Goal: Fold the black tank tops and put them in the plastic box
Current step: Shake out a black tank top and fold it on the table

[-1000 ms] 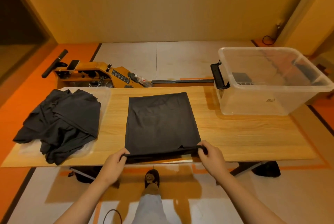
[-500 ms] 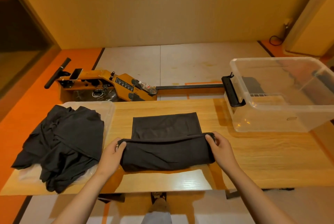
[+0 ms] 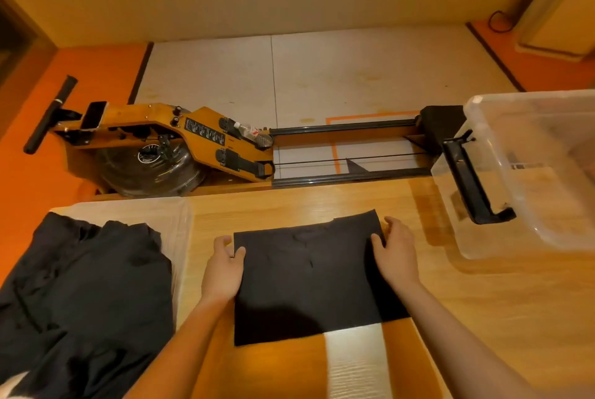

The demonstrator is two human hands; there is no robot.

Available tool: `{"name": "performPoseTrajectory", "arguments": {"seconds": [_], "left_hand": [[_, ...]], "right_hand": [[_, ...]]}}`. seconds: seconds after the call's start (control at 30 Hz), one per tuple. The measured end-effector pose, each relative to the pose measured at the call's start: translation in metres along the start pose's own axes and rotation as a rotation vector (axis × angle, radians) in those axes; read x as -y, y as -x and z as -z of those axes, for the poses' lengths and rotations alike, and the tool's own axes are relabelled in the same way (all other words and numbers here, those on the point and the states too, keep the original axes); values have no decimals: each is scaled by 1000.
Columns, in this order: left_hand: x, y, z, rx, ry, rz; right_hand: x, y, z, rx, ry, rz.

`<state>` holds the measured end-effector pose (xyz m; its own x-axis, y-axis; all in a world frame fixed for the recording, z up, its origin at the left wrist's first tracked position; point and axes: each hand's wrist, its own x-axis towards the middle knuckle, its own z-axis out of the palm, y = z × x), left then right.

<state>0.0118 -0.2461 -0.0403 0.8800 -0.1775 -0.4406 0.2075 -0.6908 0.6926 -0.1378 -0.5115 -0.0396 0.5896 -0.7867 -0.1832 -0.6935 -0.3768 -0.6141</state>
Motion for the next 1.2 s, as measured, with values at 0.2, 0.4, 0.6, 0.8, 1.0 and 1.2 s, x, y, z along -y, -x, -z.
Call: {"name": "performPoseTrajectory", "arguments": {"seconds": [0.2, 0.4, 0.6, 0.8, 1.0, 1.2], "left_hand": [[25, 49, -44, -260, -396, -373], [62, 69, -71, -18, -758, -447], [53, 13, -21, 99, -1003, -753], [45, 57, -33, -120, -914, -617], [67, 148, -124, -63, -737, -407], [81, 133, -102, -15, -855, -606]], "right_hand": [[-17, 36, -33, 36, 464, 474], [-40, 65, -42, 171, 617, 371], [-41, 115, -35, 142, 628, 275], [-28, 143, -26, 123, 591, 435], [-29, 108, -47, 263, 630, 843], [-62, 124, -49, 266, 576, 653]]}}
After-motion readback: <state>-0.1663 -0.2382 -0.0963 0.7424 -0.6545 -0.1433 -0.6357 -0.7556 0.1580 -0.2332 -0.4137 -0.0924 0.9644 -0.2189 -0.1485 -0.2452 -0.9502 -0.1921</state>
